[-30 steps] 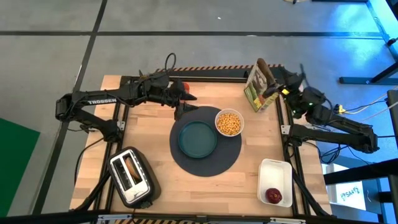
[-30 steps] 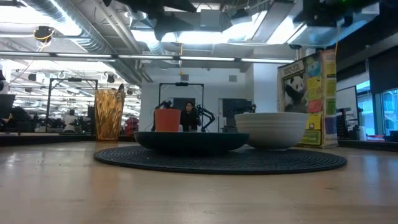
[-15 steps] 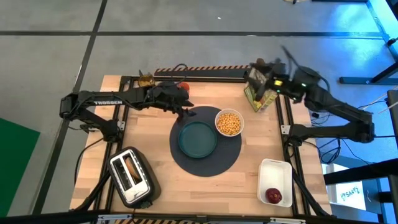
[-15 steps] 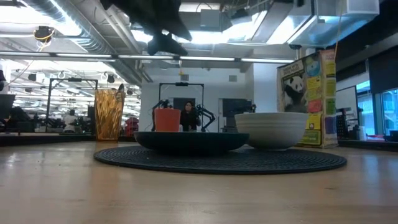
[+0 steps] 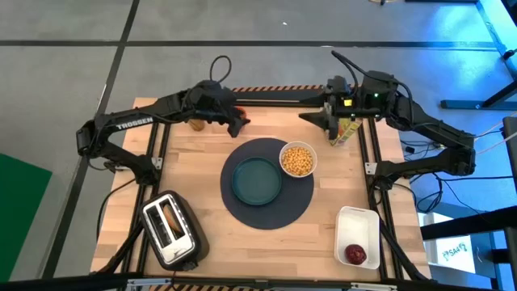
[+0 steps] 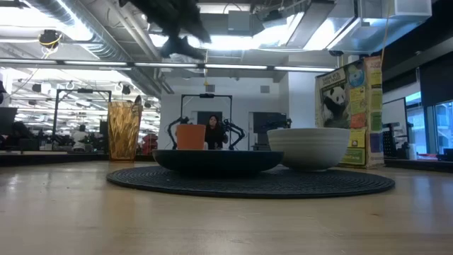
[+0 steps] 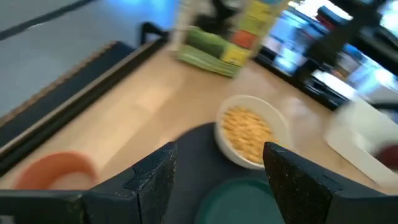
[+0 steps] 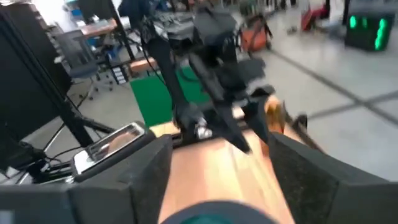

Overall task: Arrange a breakfast setting
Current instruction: Put the toasted bagel from the toaster on the green plate

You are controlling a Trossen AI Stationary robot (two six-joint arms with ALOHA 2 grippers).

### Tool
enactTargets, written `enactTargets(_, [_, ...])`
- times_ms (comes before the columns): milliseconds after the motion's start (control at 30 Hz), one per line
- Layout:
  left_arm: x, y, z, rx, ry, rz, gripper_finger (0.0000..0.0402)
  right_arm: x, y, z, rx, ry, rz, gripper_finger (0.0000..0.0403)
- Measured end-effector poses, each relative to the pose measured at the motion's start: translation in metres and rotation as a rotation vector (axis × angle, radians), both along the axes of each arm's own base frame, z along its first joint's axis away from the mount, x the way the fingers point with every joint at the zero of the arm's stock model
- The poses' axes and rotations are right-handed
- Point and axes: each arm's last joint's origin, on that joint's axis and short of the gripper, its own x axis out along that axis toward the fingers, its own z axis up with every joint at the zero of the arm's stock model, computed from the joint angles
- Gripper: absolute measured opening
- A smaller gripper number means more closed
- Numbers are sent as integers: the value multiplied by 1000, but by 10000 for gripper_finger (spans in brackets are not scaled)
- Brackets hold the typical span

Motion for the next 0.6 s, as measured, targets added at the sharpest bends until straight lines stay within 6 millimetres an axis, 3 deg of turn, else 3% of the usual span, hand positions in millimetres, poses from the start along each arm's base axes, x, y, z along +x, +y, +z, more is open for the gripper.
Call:
enactTargets(133, [7, -18, 1, 49, 4, -130, 234, -11, 10, -7, 199, 193, 51, 189])
enactTargets(333, [10, -26, 0, 96, 19, -151, 234, -5, 63, -25, 383, 400, 221, 127])
enactTargets(600, [15, -44, 0, 41, 2, -201, 234, -2, 125, -51, 498, 623, -67, 128])
